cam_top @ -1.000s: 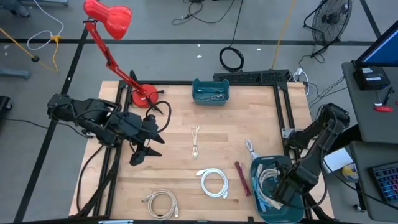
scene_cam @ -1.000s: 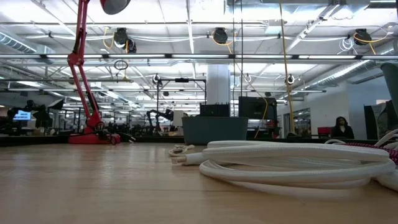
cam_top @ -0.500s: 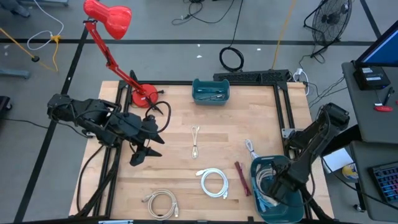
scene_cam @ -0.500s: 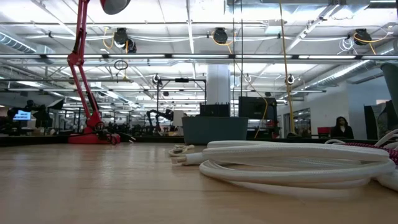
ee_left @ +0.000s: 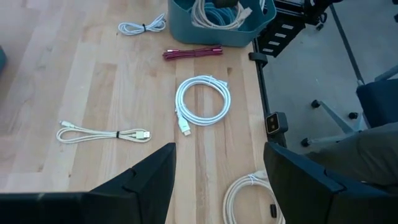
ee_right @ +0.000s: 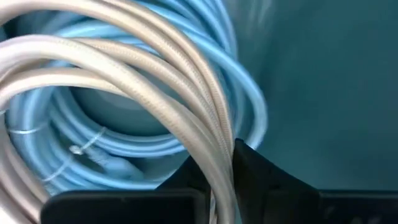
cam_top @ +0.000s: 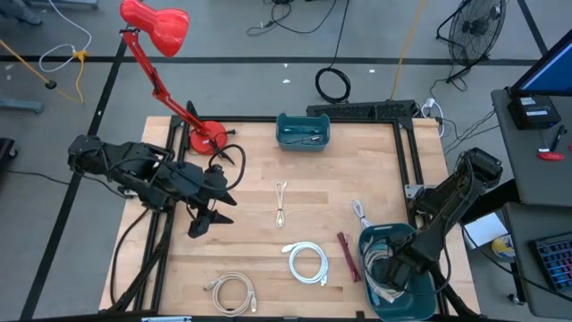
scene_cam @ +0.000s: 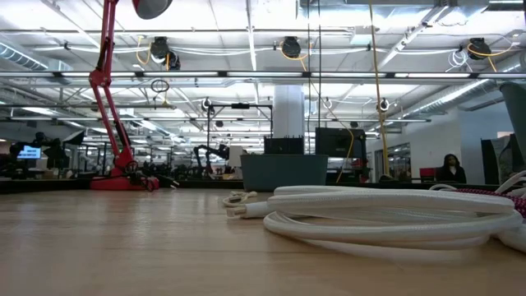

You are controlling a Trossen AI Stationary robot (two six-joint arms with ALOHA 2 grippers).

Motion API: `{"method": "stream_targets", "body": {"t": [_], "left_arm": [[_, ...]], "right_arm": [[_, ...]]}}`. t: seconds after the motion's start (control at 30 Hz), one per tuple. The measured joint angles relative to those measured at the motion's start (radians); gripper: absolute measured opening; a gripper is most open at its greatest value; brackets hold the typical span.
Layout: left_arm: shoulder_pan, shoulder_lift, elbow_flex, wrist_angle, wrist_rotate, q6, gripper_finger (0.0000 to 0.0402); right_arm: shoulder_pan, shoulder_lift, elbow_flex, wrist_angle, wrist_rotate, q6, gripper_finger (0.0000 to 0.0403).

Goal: Pick & Place USB Port
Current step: Put the top light brown HDMI cable into the bottom blue bin

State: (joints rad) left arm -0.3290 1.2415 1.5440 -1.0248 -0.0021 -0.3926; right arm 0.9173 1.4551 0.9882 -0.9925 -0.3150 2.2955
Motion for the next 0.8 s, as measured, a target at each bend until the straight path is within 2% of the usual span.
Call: {"method": "stream_targets", "body": {"t": [0.17,0.4,0.57,0.8], "left_arm": [[0.0,0.0,0.0,0.0,0.0,0.009,0.0243],[0.0,0.0,0.0,0.0,0.0,0.014,0.0243],[0.0,0.0,0.0,0.0,-0.001,0.014,0.0243],[0.0,0.0,0.0,0.008,-0.027,0.016,0.0243]], "right_arm": [[0.0,0.0,-0.006,-0.024,-0.045,-0.007,0.0038],[0.0,0.0,-0.012,-0.013,-0.052,-0.024,0.0109],[0.0,0.0,-0.012,0.013,-0.05,-0.026,0.0144],[-0.018,-0.044,-0.012,-0.007,-0.017,-0.033,0.0163]]}}
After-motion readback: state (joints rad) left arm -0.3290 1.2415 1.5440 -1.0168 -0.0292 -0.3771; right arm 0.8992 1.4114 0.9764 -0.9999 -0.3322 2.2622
